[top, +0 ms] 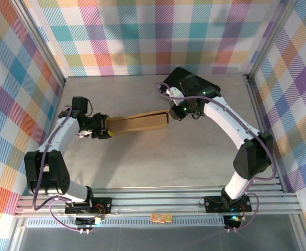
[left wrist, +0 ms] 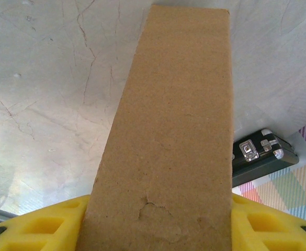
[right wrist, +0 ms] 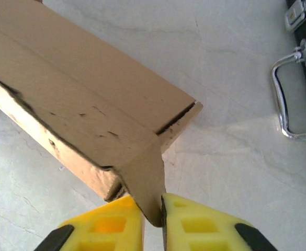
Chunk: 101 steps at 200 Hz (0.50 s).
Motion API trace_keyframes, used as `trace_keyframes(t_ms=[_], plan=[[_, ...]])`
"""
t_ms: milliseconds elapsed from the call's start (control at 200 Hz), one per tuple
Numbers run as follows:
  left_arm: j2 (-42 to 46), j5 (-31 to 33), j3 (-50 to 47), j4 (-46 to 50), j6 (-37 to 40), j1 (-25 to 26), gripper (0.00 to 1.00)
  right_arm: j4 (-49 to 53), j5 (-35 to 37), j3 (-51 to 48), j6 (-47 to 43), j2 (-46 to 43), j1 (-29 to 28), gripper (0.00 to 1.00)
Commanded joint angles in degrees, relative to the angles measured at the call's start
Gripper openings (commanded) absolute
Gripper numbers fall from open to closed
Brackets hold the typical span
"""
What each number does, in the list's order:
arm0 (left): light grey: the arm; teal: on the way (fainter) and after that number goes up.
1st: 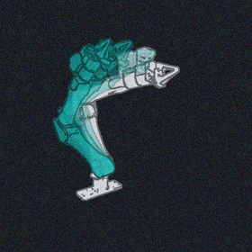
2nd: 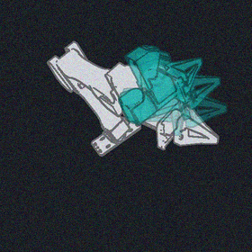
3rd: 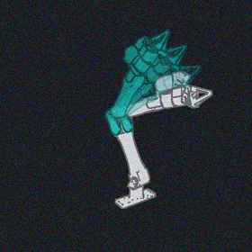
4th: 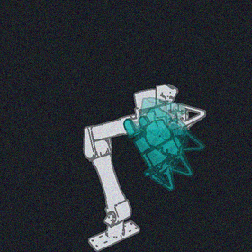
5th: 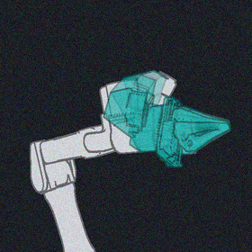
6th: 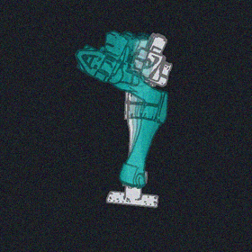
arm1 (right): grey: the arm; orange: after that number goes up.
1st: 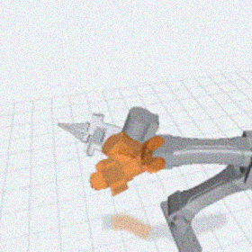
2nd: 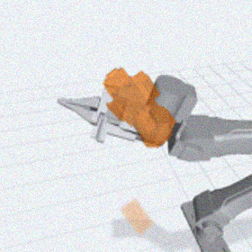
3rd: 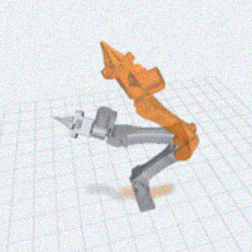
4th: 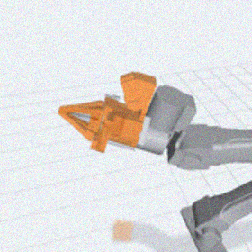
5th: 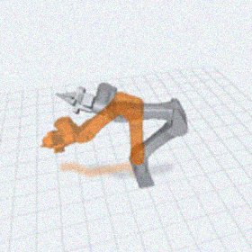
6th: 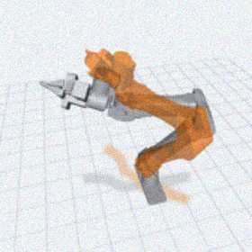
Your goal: Fold the paper box
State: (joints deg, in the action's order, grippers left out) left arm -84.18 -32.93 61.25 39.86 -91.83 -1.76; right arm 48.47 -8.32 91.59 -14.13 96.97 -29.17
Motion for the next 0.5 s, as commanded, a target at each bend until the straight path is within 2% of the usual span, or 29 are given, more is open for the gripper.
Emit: trace_keyframes(t_ms=[0,120,500], plan=[[-3.35,4.19,-1.03,2.47,-0.01,-0.79,0.35,1.44,0.66,2.77,1.44,1.23,-0.81,0.10],[-3.51,4.08,-0.82,2.38,-0.23,-0.79,0.36,2.51,0.48,4.47,2.50,2.34,-1.62,0.00],[-3.35,3.29,-1.98,-0.47,-3.26,-0.79,0.37,6.36,0.07,9.26,14.50,6.55,-3.43,0.00]])
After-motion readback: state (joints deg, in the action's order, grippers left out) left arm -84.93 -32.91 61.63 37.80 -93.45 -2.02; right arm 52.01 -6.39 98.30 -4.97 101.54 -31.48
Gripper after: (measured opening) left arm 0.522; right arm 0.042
